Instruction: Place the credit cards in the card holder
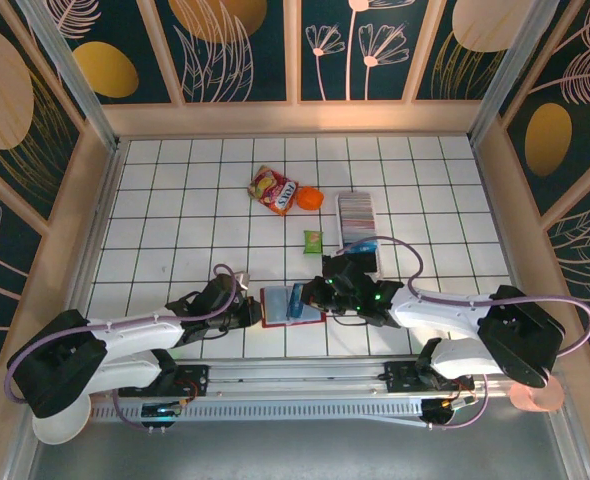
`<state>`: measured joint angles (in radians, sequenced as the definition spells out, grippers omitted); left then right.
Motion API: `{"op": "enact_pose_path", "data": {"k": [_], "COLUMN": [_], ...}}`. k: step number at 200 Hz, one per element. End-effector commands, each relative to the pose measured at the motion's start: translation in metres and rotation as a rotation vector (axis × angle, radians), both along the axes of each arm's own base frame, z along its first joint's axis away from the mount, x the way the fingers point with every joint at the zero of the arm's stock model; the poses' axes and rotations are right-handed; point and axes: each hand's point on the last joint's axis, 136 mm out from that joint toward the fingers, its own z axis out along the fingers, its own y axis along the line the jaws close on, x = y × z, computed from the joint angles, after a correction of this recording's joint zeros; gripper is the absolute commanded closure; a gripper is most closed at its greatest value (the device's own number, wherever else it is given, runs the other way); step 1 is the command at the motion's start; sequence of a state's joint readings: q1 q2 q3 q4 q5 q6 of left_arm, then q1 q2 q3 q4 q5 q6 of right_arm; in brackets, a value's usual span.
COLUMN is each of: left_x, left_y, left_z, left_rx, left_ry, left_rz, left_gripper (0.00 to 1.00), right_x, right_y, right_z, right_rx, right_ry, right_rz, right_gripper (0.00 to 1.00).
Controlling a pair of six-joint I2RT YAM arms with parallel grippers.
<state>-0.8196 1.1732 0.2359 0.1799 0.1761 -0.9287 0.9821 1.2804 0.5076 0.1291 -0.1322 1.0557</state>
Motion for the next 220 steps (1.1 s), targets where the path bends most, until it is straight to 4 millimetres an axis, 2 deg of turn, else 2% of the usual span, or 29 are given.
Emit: {"op": "enact_pose_path", "data": {"k": [1,50,87,102,160,191,220], "left_x": [-0.003,-0.001,0.004,0.006,0.01,0.014,0.011], "left_y": [0.002,0.006,0.011,0.016,-0.002,-0.003,-0.006], "left_z": [-0.003,-0.001,0.008,0.009,0.023,0.029,0.027], "left_rx": [0.019,0.032,0.054,0.088,0.02,0.026,0.013], "left_ry": [0.013,0.0,-0.042,-0.056,-0.063,-0.08,-0.063], "left_rz": [0.0,0.017,0.026,0.035,-0.002,-0.004,-0.017], "left_gripper": [0.92,0.91,0.8,0.79,0.79,0.78,0.81], "right_x": [0.003,0.0,-0.001,-0.001,0.001,0.003,0.002], "right_y": [-0.007,-0.011,-0.011,-0.009,-0.003,-0.001,-0.004], "right_z": [-0.01,-0.018,-0.022,-0.02,-0.013,-0.007,-0.014], "right_rx": [-0.042,-0.058,-0.072,-0.051,-0.003,0.025,-0.002], "right_ry": [-0.015,-0.004,-0.006,-0.007,-0.024,-0.034,-0.025], "right_rz": [-0.007,-0.002,0.009,0.011,0.011,0.003,0.003], "right_gripper": [1.0,1.0,1.0,1.0,1.0,1.0,1.0]}}
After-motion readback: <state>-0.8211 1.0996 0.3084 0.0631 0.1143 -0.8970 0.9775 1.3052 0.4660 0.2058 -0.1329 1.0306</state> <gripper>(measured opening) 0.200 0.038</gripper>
